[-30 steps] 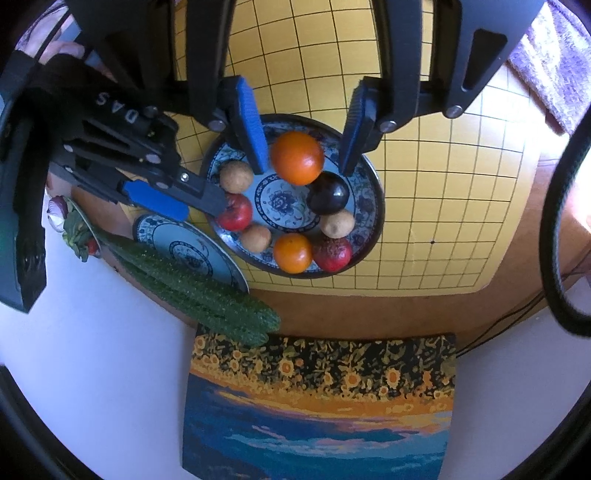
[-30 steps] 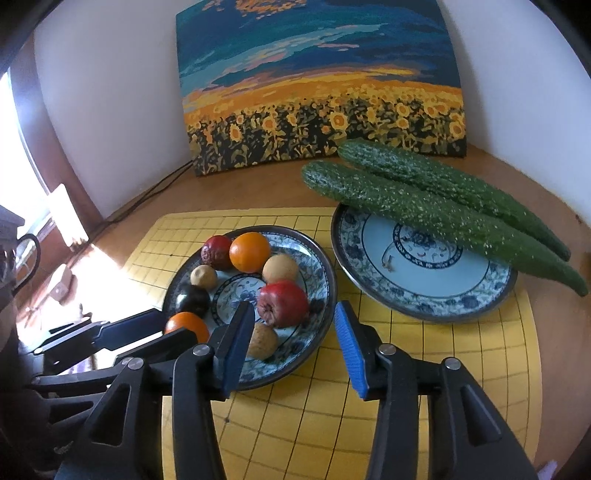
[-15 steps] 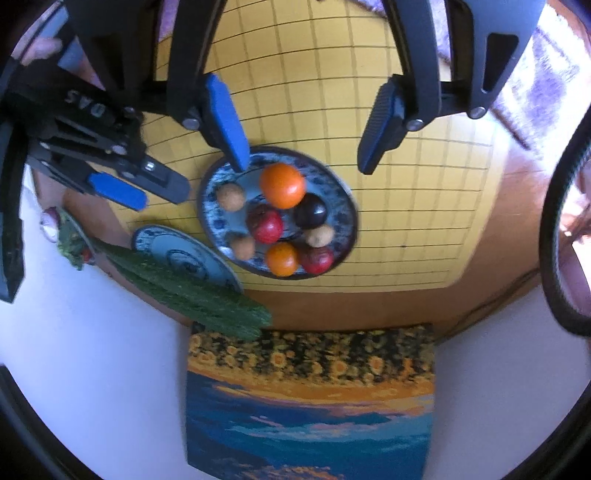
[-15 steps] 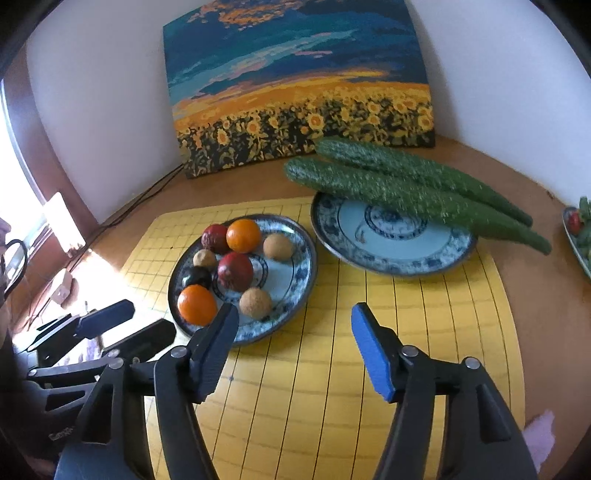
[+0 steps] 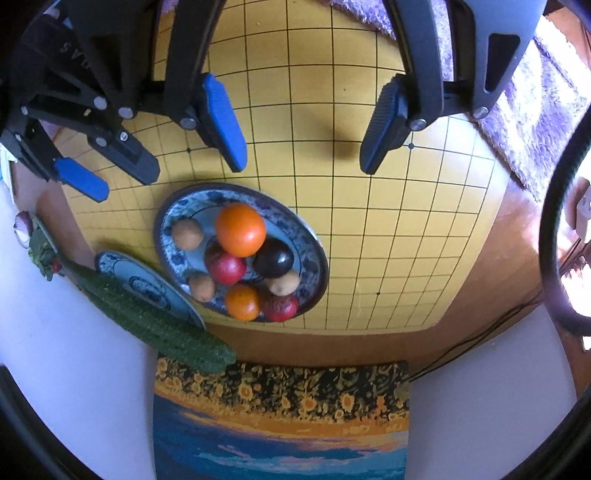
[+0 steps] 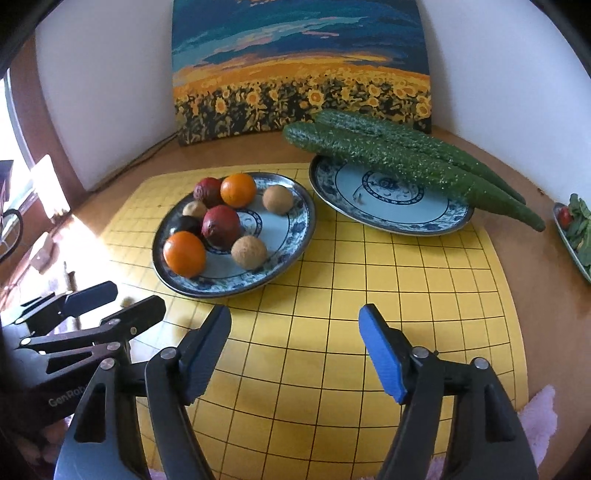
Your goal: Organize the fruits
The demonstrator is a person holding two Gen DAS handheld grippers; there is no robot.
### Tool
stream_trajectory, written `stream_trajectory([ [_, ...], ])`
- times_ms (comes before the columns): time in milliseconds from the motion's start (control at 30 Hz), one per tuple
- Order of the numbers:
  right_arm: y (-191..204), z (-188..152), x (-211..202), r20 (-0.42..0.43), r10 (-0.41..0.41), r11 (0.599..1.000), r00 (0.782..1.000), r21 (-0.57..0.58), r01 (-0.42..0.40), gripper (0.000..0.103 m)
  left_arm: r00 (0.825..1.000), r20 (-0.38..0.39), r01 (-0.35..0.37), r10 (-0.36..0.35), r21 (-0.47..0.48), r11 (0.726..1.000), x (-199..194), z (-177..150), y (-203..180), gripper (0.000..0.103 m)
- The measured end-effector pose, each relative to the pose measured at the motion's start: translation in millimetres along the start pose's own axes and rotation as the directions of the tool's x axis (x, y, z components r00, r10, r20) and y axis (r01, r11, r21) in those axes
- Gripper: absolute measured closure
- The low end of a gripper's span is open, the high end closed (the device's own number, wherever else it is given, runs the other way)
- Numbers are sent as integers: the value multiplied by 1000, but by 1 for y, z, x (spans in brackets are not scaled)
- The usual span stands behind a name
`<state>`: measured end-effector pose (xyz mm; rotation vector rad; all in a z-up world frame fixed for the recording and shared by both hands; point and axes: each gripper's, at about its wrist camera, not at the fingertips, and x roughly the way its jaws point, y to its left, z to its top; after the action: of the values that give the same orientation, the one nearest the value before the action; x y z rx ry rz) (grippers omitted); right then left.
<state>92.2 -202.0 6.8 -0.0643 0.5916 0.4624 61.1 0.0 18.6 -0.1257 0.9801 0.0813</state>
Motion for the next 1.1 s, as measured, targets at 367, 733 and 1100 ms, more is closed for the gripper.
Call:
stream_trajectory([
  [367,1,-8,11,-30,-61,998,998,-1,61,29,998,32,-62,60,36,997,6,-3,-5,33],
  [733,1,-8,12,-30,-62,998,998,-2,62,29,997,40,-62,61,35,997,4,-3,-4,32],
  [1100,2,-8,12,-30,-62,998,998,-2,62,29,997,40,-63,61,35,997,3,-4,-4,32],
])
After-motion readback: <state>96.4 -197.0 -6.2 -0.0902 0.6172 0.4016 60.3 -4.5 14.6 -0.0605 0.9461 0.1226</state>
